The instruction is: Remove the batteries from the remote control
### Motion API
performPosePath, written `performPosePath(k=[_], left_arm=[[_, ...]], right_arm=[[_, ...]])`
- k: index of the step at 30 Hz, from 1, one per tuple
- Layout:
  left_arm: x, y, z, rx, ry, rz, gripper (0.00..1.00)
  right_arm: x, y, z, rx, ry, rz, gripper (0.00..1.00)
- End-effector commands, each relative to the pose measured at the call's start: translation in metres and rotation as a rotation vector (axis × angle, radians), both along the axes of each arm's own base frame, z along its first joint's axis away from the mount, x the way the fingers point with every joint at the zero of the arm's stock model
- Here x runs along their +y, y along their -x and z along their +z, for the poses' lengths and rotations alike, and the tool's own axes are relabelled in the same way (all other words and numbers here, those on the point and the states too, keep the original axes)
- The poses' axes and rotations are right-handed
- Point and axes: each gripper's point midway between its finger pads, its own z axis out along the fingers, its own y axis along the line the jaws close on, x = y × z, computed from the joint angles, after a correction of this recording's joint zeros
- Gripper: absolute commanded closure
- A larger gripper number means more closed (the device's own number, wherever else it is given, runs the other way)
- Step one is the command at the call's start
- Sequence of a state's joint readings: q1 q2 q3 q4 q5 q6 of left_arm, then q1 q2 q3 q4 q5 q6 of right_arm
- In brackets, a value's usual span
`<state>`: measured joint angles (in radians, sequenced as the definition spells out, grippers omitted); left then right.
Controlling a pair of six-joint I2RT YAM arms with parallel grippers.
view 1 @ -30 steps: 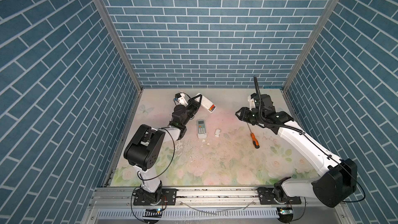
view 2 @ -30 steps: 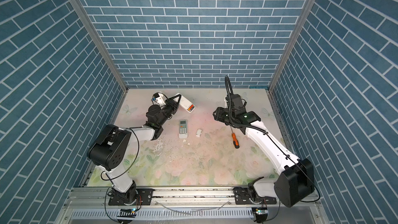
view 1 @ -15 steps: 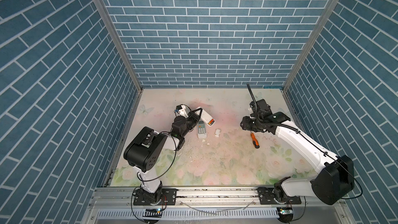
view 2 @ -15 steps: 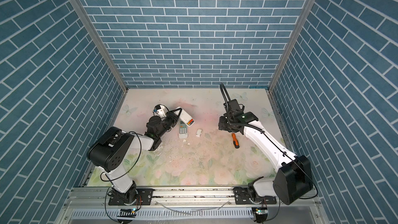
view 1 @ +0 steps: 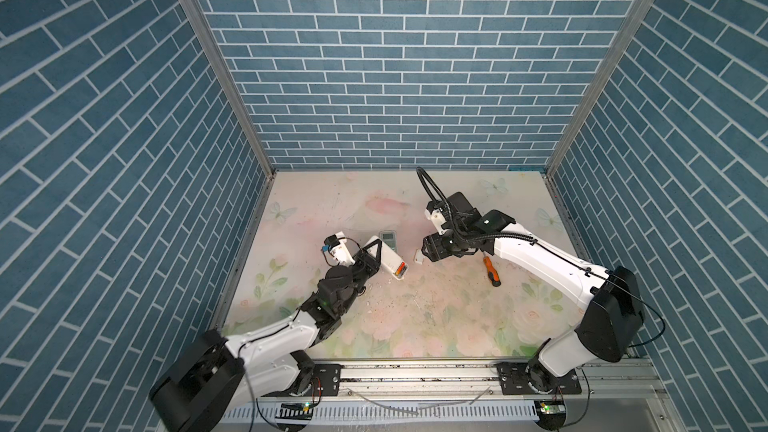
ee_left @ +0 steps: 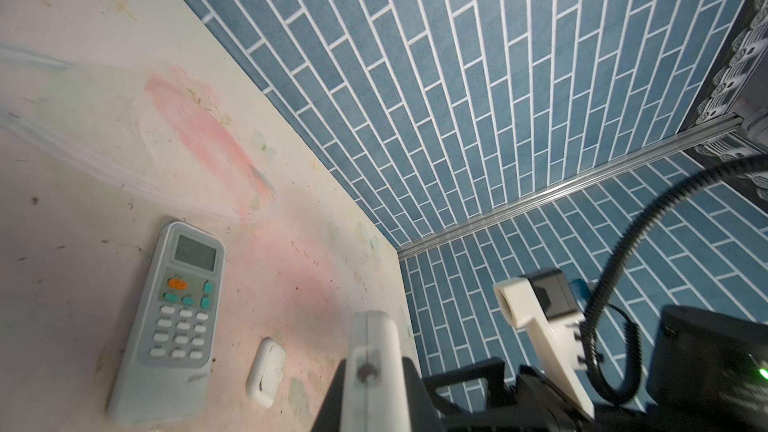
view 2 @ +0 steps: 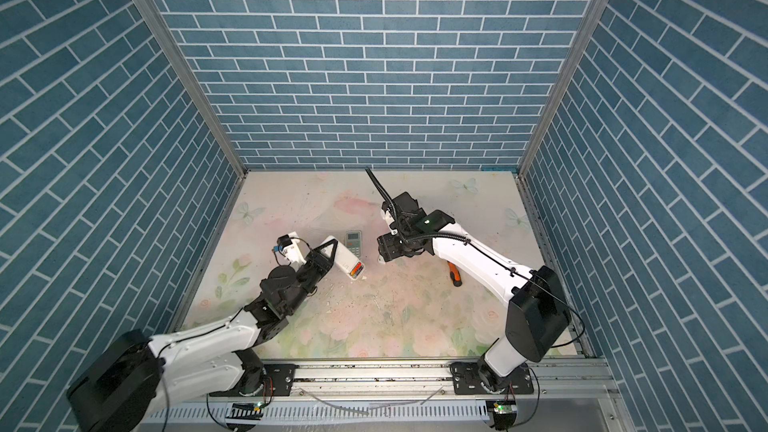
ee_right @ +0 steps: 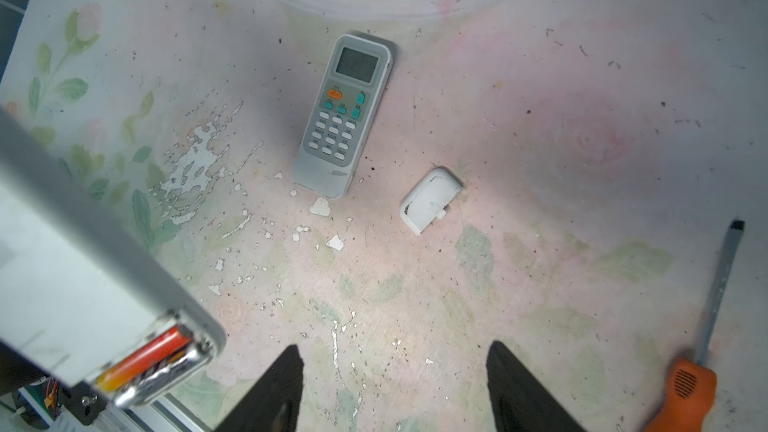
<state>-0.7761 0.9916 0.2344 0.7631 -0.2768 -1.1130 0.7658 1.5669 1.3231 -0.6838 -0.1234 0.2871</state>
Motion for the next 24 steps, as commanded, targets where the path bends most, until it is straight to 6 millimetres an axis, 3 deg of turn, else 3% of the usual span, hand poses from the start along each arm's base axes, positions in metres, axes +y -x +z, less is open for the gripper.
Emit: performPosePath(k=[1, 6, 16, 24], left_arm=[[0.038, 0.012, -0.052, 0.100, -0.179, 0.161, 1.00], [0.033, 0.023, -0.070, 0.118, -0.240, 0.153, 1.00], [0.020, 0.019, -0.112, 0.166, -0.166, 0.143, 1.00], [0.027, 0.023, -0.137, 0.199, -0.109, 0.163, 0.96]], right_arm=[[0.017, 0.006, 0.010, -0.027, -0.062, 0.097, 0.29], [0.012, 0.007, -0.001, -0.024, -0.044, 0.086, 0.30], [0.001, 0.006, 0.012, -0.073, -0.061, 0.028, 0.30], [-0.001, 0.005, 0.011, -0.069, -0.056, 0.003, 0.30]])
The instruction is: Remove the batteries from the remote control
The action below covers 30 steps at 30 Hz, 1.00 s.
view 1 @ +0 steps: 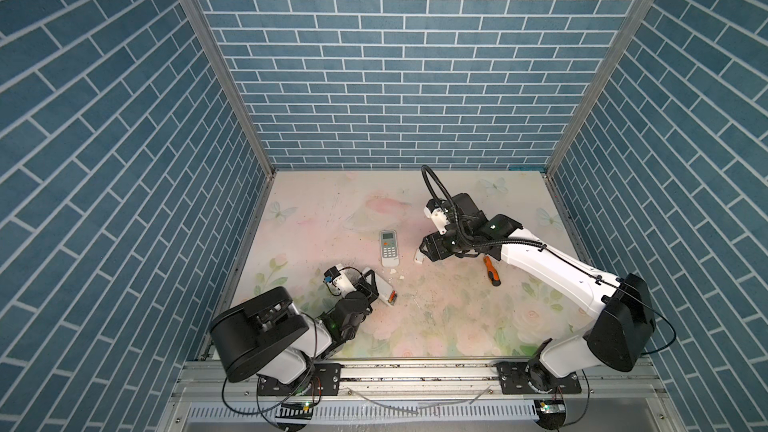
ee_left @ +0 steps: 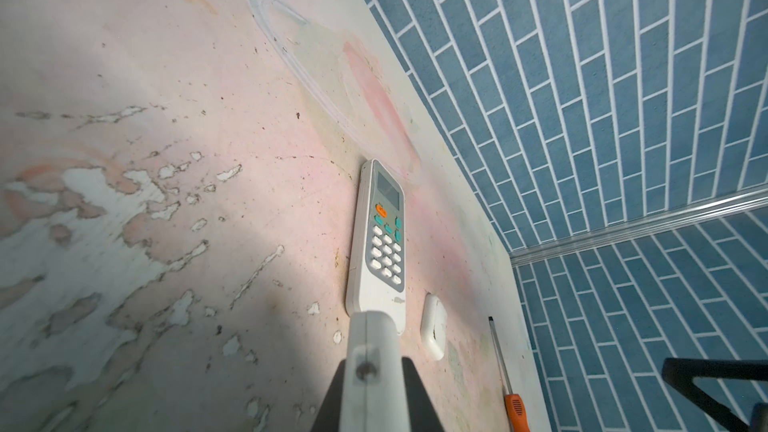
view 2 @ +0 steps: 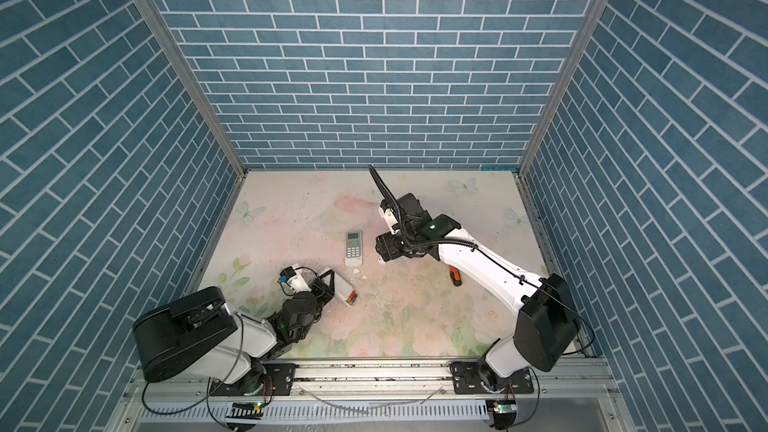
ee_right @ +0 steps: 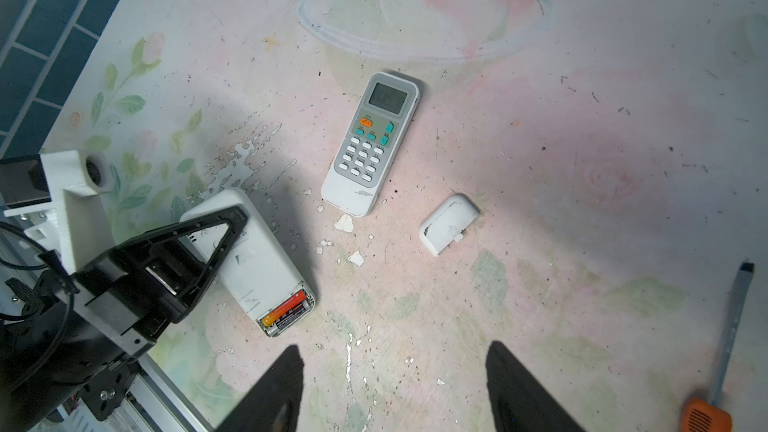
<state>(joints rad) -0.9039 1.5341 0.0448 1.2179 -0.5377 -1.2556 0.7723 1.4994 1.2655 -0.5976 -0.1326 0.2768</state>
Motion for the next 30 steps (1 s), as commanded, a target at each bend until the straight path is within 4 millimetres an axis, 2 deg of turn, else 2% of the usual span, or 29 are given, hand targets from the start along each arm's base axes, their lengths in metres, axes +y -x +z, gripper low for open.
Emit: performPosePath(k=[1, 6, 19, 25, 30], left_arm=[[0.007, 0.005, -0.011, 0.005, 0.007, 0.009, 0.94], [0.004, 0.006, -0.029, 0.055, 0.015, 0.013, 0.83], [0.012, 0.010, -0.038, 0.081, -0.003, 0.028, 0.53], [0.022, 0.016, -0.043, 0.101, -0.004, 0.046, 0.50], [0.030, 0.023, -0.054, 0.152, -0.003, 0.064, 0.48]], right_arm=[[-0.005, 0.002, -0.006, 0.002, 0.014, -0.019, 0.30], [-0.002, 0.001, -0.006, 0.007, 0.013, -0.017, 0.30], [-0.002, 0.000, -0.002, 0.002, 0.003, -0.024, 0.30], [-0.004, 0.001, 0.001, -0.003, -0.005, -0.034, 0.30], [-0.005, 0.002, 0.002, -0.004, -0.008, -0.039, 0.30]])
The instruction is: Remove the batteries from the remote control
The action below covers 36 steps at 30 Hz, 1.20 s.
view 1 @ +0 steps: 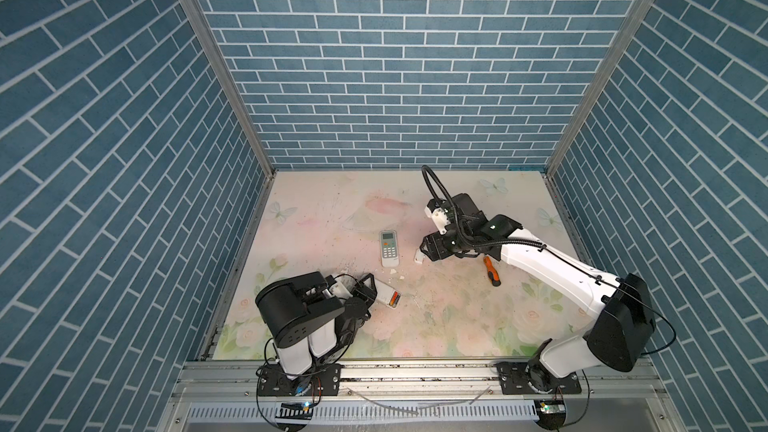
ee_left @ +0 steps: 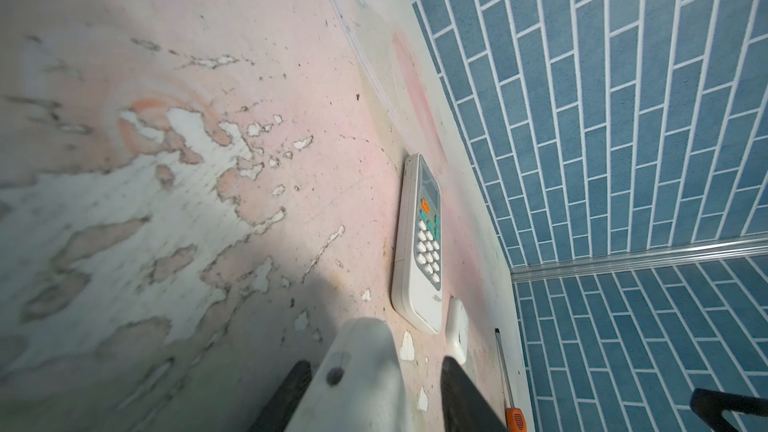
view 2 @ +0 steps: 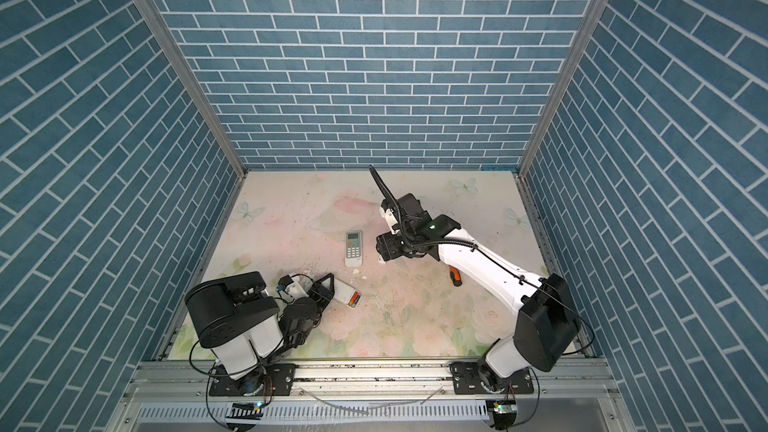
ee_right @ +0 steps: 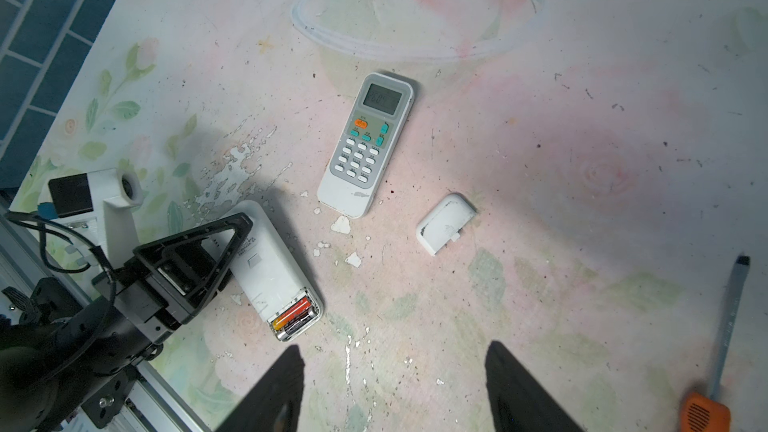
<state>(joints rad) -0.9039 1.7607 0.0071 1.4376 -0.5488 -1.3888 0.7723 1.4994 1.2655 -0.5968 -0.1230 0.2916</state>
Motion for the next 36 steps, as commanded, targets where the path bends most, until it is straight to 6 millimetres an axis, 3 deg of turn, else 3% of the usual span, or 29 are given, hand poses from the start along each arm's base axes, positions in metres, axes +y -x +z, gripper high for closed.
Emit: performPosePath(k=[1, 8, 15, 20, 30, 36], left_arm=[[0.021, 0.019, -0.031, 0.105, -0.086, 0.009, 0.48], [0.022, 0.022, -0.043, 0.158, -0.106, 0.010, 0.46], [-0.020, 0.008, -0.034, 0.173, -0.097, -0.078, 0.44], [-0.030, 0.008, -0.030, 0.186, -0.101, -0.090, 0.42], [-0.031, 0.031, -0.021, 0.301, -0.184, -0.056, 0.38], [0.001, 0.050, -0.005, 0.403, -0.308, 0.032, 0.34]], right_arm=[[-0.004, 0.003, 0.003, -0.007, -0.009, -0.025, 0.30], [-0.008, 0.004, 0.008, -0.017, -0.020, -0.042, 0.31], [-0.010, 0.006, 0.011, -0.024, -0.029, -0.047, 0.31], [-0.011, 0.007, 0.014, -0.039, -0.046, -0.049, 0.31], [-0.012, 0.009, 0.019, -0.051, -0.065, -0.053, 0.32], [-0.016, 0.013, 0.024, -0.067, -0.074, -0.047, 0.32]])
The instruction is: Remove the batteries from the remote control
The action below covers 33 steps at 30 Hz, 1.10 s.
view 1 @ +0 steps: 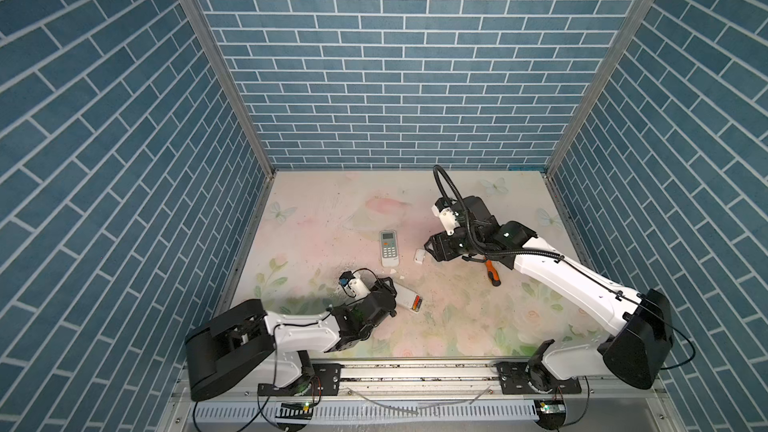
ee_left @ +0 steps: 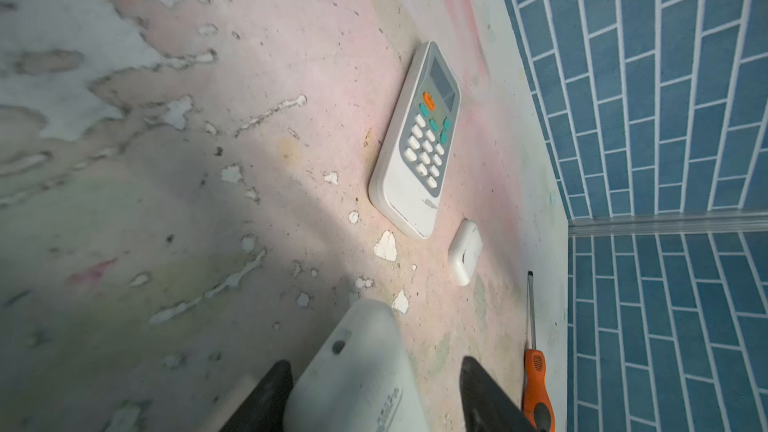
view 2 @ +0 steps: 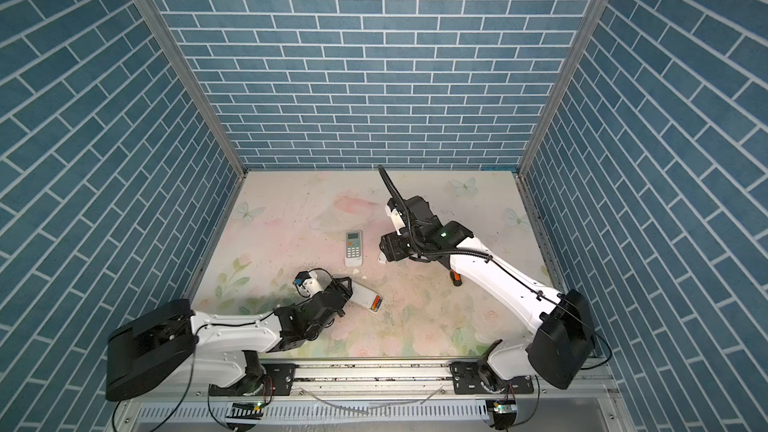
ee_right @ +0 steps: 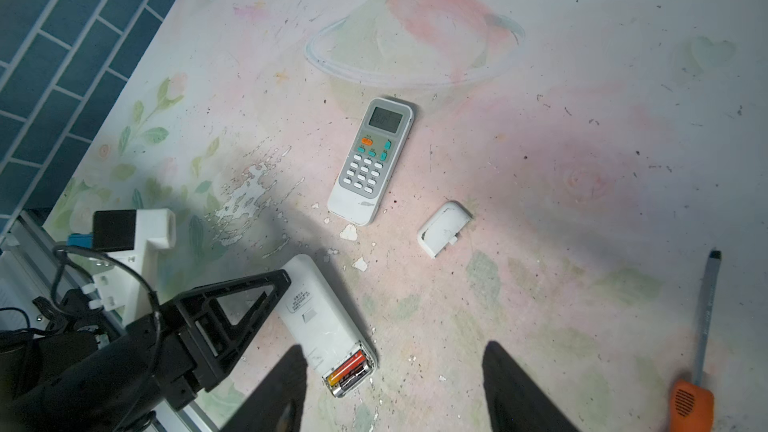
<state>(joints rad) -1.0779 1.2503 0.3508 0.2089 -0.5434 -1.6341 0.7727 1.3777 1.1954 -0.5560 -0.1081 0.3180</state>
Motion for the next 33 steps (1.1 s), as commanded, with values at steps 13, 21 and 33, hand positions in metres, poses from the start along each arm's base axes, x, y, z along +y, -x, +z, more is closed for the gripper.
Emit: performPosePath(k=[13, 21, 33], left_arm=[[0.046, 0.025, -0.002, 0.195, -0.371, -0.086, 0.30], [0.060, -0.004, 0.016, 0.219, -0.365, -0.252, 0.35], [0.050, -0.036, 0.007, 0.215, -0.276, -0.358, 0.47]], right_arm=[[-0.065, 0.015, -0.013, 0.098, 0.132, -0.240, 0.33], [-0.075, 0.060, -0.052, 0.277, 0.138, -0.238, 0.70], [0.028, 0.126, -0.108, 0.400, 0.130, -0.095, 1.00]])
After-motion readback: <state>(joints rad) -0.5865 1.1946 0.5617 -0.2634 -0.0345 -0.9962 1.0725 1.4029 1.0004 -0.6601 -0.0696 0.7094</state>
